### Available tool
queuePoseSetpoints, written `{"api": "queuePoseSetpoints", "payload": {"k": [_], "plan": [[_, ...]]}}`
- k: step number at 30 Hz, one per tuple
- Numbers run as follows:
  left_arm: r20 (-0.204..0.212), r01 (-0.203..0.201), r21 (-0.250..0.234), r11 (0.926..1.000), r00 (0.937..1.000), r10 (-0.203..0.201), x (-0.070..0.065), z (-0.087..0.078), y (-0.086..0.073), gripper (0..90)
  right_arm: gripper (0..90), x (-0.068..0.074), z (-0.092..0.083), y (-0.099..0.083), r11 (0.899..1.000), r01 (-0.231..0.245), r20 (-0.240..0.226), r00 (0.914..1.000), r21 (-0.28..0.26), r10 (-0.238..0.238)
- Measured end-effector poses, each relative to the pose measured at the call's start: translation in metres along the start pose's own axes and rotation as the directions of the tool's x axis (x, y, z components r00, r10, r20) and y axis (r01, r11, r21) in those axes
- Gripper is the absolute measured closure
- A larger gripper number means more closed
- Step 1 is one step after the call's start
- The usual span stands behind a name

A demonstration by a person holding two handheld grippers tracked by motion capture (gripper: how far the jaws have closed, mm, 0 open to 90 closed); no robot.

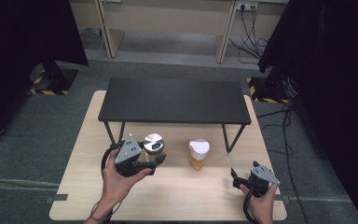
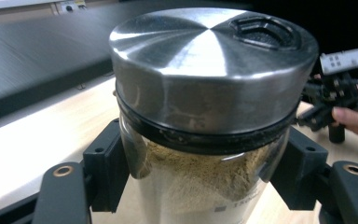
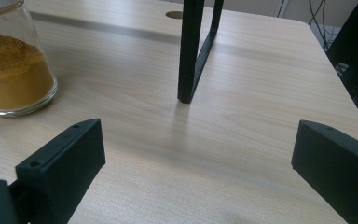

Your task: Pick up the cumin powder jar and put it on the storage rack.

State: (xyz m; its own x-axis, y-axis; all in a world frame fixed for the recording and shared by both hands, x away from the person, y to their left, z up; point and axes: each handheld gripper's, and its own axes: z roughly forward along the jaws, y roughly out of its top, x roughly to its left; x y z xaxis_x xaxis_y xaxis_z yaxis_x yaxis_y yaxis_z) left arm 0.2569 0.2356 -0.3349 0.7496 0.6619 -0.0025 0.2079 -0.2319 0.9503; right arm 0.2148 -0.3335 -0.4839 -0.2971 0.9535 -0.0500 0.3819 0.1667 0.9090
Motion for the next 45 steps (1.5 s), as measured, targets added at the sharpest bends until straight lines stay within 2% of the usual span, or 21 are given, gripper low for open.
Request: {"api": "queuePoseSetpoints", "payload": {"k": [8,12,15,19,23,25,31,35,45], "plan": [[-0.037,-0.005,-0.008,1.0,0.9993,0.005,0.011,-0.002,0.039,30.2,2.7,0.0,0.0,0.0,1.0,-0.001,-0.001,1.0,0.001,0.001],[-0.047,0.007,-0.013,0.9999,0.9989,-0.008,0.018,-0.002,0.052,30.1,2.8,0.0,0.0,0.0,1.0,-0.002,0.0,1.0,-0.002,0.002],[-0.071,0.009,-0.008,0.9999,0.9975,-0.009,0.023,-0.001,0.065,30.2,2.9,0.0,0.0,0.0,1.0,-0.004,0.0,1.0,-0.001,0.004],[-0.083,0.031,-0.003,0.9995,0.9961,-0.031,0.031,0.0,0.076,30.2,2.8,-0.001,0.0,0.0,1.0,-0.007,-0.001,1.0,0.0,0.007],[-0.122,0.047,0.014,0.9988,0.9915,-0.045,0.04,0.005,0.086,30.1,2.9,-0.001,0.0,0.0,1.0,-0.009,-0.002,1.0,-0.001,0.009],[-0.132,0.056,0.015,0.9983,0.9897,-0.054,0.044,0.007,0.087,30.1,2.9,-0.001,0.0,-0.001,1.0,-0.009,-0.002,1.0,-0.003,0.009],[-0.194,0.093,0.026,0.9953,0.9771,-0.086,0.059,0.016,0.087,30.2,2.9,-0.001,0.0,-0.001,1.0,-0.01,-0.003,0.9999,-0.005,0.01],[-0.219,0.112,0.02,0.9935,0.9701,-0.105,0.066,0.019,0.086,30.2,2.9,-0.001,0.0,-0.001,1.0,-0.006,-0.002,1.0,-0.006,0.006],[-0.279,0.124,0.034,0.9917,0.9539,-0.109,0.076,0.033,0.085,30.2,3.0,0.0,0.0,-0.001,1.0,0.0,0.001,1.0,-0.006,0.0]]}}
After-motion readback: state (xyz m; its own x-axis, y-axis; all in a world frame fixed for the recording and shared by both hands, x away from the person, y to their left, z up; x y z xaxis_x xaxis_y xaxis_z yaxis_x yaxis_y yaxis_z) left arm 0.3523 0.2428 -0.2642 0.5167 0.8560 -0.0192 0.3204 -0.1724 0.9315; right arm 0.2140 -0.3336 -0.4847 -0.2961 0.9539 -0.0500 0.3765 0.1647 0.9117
